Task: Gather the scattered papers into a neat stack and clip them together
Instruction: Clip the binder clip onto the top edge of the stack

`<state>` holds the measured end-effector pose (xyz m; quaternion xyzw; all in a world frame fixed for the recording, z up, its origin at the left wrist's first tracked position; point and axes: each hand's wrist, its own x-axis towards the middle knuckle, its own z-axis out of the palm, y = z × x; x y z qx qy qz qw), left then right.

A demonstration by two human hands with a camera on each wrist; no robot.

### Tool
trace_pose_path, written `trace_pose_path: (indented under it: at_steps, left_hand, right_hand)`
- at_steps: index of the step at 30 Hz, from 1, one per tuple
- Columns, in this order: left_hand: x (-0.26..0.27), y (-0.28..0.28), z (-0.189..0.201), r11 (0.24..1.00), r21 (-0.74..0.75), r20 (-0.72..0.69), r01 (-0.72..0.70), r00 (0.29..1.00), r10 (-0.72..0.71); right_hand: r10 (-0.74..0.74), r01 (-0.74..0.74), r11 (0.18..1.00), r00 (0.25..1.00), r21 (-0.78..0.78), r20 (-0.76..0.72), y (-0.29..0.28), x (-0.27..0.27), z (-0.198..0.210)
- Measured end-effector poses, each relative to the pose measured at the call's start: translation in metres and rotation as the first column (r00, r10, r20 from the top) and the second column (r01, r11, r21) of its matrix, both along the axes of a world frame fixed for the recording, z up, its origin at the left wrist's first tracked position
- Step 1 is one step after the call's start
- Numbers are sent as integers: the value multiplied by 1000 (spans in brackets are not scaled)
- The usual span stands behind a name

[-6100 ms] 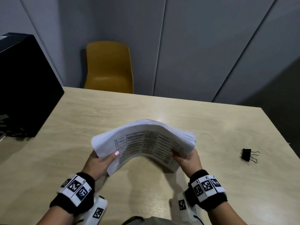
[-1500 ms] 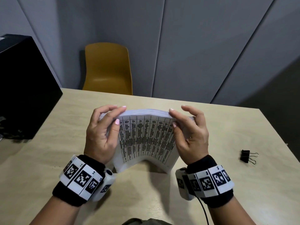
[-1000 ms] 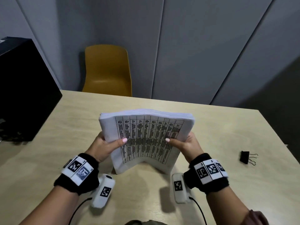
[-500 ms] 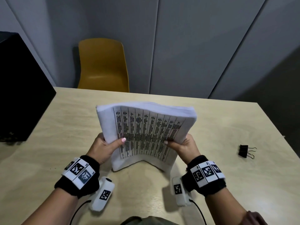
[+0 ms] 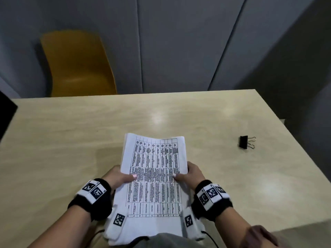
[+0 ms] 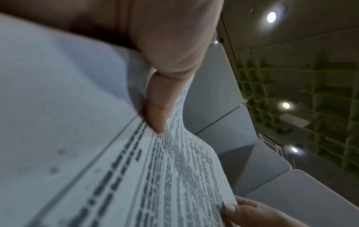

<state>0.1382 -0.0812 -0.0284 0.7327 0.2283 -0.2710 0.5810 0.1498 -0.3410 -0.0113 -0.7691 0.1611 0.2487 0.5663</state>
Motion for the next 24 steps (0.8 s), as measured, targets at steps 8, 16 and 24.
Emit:
trace_pose_path:
  at_steps: [8,16,24]
  left_hand:
    - [6,-13,-17,995,88,-51,56,997,-52]
    - [5,-14,-27,993,116,-42,-9,999,14]
    - [0,-16,-25,986,165,-49,-35,998,43]
  right_hand:
    - [-391,395,915,919,-86,51,-78,29,-13]
    - [-886,888,459,455,19,91,-169,95,-3]
    - [-797,841,518,542,-160,266,-186,109,5]
